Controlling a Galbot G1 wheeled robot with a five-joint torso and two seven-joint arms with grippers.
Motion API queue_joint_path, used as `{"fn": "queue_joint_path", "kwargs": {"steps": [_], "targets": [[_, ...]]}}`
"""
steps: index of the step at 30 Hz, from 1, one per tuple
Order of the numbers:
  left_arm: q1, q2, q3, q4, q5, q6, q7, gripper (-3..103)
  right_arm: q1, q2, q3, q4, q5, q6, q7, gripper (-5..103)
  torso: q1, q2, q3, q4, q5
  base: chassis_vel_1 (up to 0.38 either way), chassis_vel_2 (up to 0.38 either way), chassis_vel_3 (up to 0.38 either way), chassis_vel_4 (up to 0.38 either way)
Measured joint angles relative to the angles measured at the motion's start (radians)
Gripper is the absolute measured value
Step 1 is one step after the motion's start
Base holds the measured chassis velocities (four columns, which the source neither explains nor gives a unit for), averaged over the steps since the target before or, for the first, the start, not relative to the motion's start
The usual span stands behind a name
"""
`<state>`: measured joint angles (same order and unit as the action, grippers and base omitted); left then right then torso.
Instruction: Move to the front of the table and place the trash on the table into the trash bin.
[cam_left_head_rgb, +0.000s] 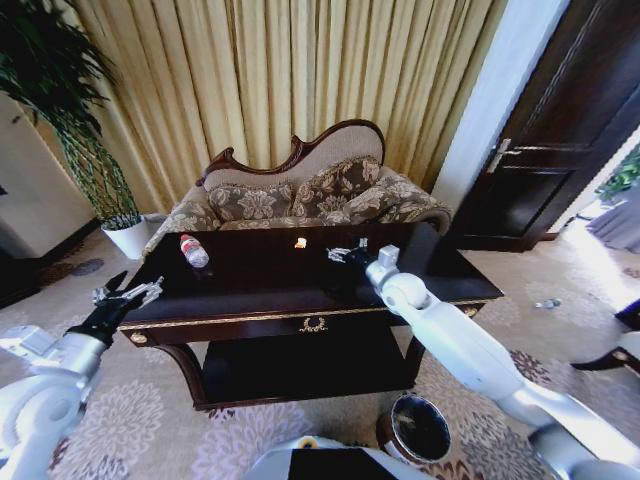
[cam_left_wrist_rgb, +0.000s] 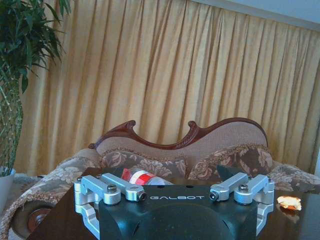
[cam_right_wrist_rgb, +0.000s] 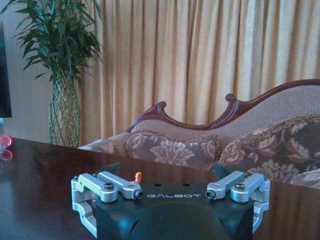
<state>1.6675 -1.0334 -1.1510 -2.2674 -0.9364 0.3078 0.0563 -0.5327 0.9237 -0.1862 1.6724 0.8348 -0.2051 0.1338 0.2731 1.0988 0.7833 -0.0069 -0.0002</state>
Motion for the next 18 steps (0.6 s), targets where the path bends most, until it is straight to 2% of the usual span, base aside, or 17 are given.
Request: {"fn": "queue_joint_path", "kwargs": {"steps": [8,18], "targets": [[-0.002,-0.007,-0.011,0.003,0.0,0.0,0.0,100,0.114,0.045,-0.088,-0.05,0.112,-0.041,0.056,100,0.0,0.0,0.0,-0.0001,0.0002,0.0,0.0,0.0,0.0],[-0.003,-0.017,-0.019,0.005,-0.005,0.001,-0.001,100,0.221,0.117,-0.17,-0.138,0.131,-0.067,0.068,100,0.0,0.0,0.0,-0.0002,0.0003,0.0,0.0,0.0,0.0]]}}
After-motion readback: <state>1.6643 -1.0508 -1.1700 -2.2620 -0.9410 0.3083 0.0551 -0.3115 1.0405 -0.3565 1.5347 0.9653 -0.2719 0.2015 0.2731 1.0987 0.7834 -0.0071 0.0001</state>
